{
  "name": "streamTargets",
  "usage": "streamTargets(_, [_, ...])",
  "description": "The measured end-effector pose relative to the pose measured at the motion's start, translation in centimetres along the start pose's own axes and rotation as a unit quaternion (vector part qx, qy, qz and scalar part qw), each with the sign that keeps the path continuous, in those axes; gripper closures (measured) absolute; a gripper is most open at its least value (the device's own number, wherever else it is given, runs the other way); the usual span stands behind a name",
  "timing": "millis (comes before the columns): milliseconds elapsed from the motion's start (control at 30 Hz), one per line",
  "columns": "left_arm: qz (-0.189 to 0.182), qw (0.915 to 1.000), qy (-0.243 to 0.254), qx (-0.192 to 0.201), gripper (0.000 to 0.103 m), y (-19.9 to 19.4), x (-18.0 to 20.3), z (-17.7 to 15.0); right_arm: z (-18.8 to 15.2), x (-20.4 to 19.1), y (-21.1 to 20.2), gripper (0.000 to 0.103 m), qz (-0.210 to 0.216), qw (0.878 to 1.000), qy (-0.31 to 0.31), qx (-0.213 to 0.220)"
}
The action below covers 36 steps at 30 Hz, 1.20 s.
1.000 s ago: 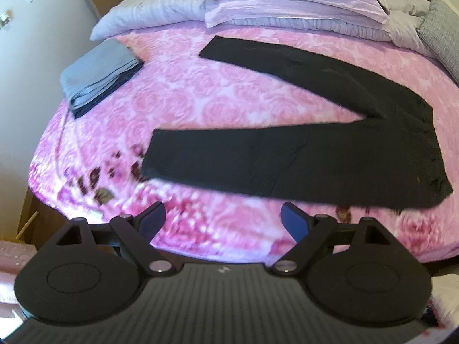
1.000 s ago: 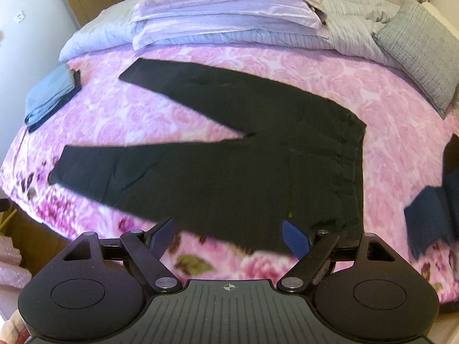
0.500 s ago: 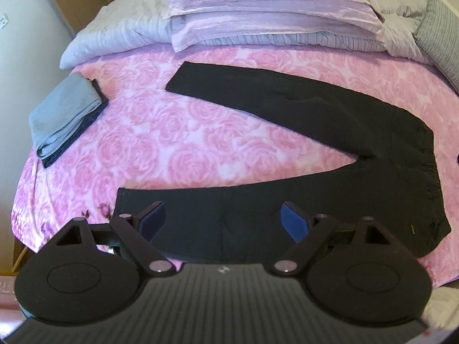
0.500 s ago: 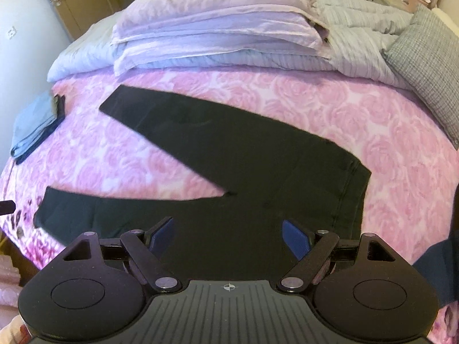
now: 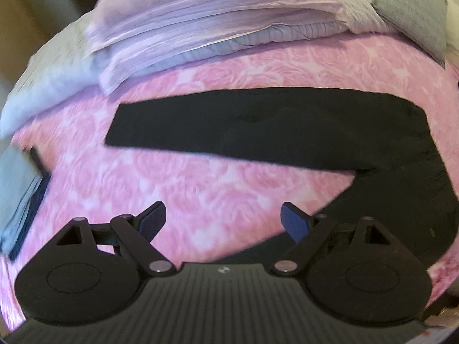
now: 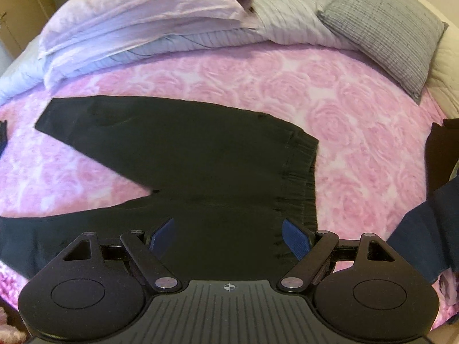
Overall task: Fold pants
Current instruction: 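Grasp the trouser leg cuffs with the left gripper while the right gripper grasps the waistband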
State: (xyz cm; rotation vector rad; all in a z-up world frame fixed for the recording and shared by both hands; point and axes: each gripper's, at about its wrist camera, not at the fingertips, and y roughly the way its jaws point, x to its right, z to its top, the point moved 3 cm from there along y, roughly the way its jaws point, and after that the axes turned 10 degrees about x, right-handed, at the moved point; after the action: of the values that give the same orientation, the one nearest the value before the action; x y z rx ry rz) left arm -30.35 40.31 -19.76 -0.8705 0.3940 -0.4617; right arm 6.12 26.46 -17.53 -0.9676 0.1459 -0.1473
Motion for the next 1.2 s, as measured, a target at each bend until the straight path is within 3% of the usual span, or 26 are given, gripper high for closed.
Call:
streamTargets(167, [-0.049,0.9979,0.040,0.011,0.023,7.6,0.6,1.4,-0.2,0.9,4.4,0.024,-0.007,1.000,-0.006,-0.003])
streamTargets(300, [-0.105,0.9911,0.077,0.029,0.024,13.8,1.8,2.9,0.7,1.1,9.9,0.024,-0.007,1.000,-0.008,-0.004])
streamTargets(433, [-0.158,0.9765,0.133,0.062,0.029,20.2,3.6,5.6,2.7,1.8,16.3,0.024,0.004,1.000,-0.017,-0.009])
streamTargets(567, [-0.180,0.9609,0.193,0.085,0.037,26.0,4.5,9.0,6.1,3.1,21.7,0.024,-0.005,0.999,-0.040,0.009])
streamTargets(667, [-0.195,0.9511,0.223,0.086,0.037,29.6,4.6,11.0,8.6,3.9,24.3,0.024,0.017,0.998,-0.054,0.025])
streamTargets(1000, [-0.220,0.9247,0.309,0.036,0.057,36.1,2.7,12.5,11.9,4.5,30.2,0.026,0.094,0.989,-0.113,0.012])
streamTargets(1133, [-0.239,0.9113,0.334,0.025,0.056,36.8,2.3,12.2,11.8,4.4,32.3,0.042,0.127,0.984,-0.125,-0.028])
streamTargets(1200, [-0.239,0.9093,0.340,0.020,0.056,37.0,2.5,12.2,11.6,4.3,32.6,0.046,0.129,0.982,-0.131,-0.030])
